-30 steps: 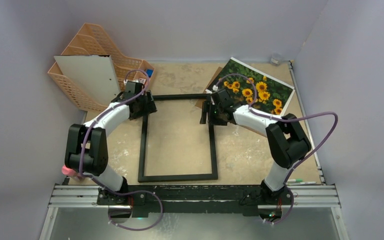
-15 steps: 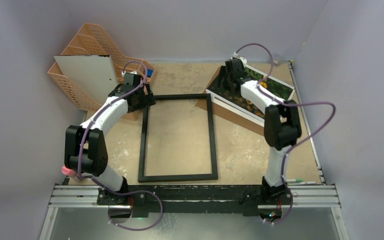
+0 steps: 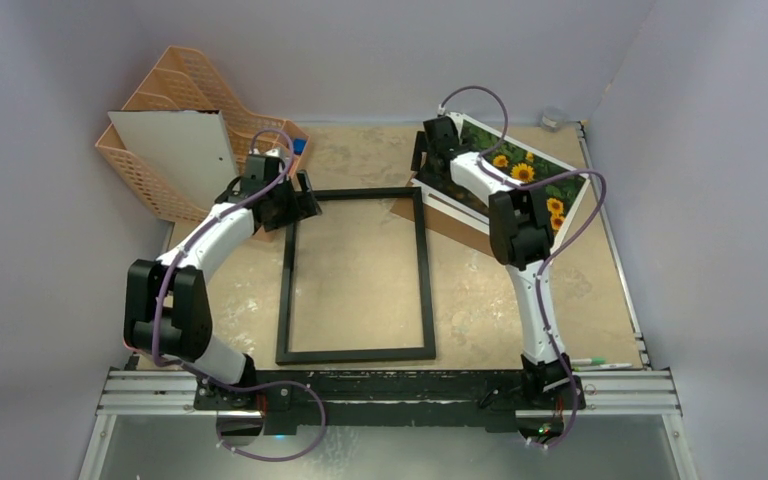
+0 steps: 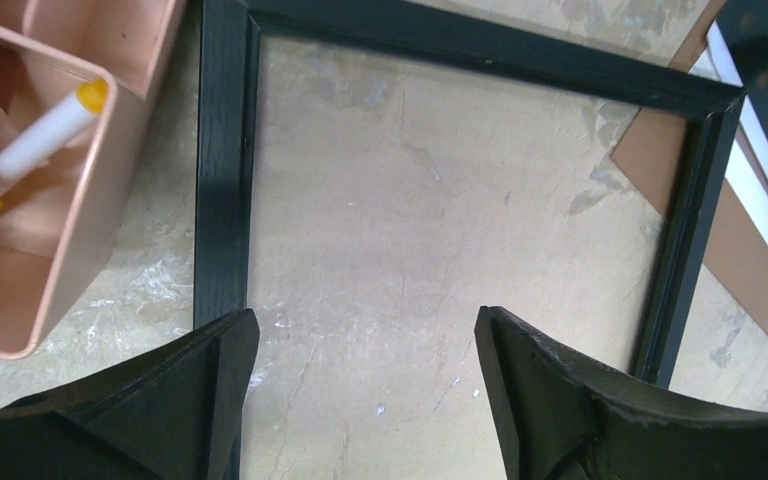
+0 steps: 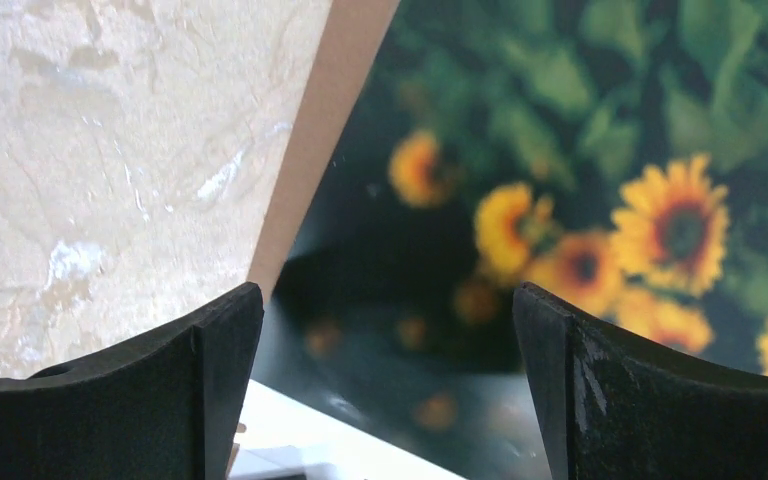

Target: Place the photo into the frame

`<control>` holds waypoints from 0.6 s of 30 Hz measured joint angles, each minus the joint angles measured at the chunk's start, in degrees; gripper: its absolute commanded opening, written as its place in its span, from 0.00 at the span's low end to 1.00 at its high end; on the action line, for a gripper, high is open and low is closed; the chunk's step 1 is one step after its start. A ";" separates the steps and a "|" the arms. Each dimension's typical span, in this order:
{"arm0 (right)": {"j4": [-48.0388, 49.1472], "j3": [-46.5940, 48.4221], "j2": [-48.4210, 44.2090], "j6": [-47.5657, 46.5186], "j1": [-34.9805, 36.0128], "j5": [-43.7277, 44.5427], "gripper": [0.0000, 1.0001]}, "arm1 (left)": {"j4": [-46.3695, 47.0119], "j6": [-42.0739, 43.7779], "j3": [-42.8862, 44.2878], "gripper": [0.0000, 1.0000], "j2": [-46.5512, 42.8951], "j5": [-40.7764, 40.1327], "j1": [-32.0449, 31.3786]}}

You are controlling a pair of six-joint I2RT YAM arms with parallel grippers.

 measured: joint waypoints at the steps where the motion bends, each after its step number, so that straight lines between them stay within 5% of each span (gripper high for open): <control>1: 0.00 0.79 0.55 0.00 0.02 0.20 0.96 | 0.07 0.02 -0.57 0.84 0.00 0.20 0.00; 13: -0.48 7.93 6.19 -1.75 1.62 8.07 0.95 | 1.42 0.09 -1.33 0.83 0.98 1.55 0.00; 18: -0.72 7.63 6.08 -2.10 1.60 8.41 0.88 | 1.57 0.09 -1.33 0.83 1.77 1.95 0.00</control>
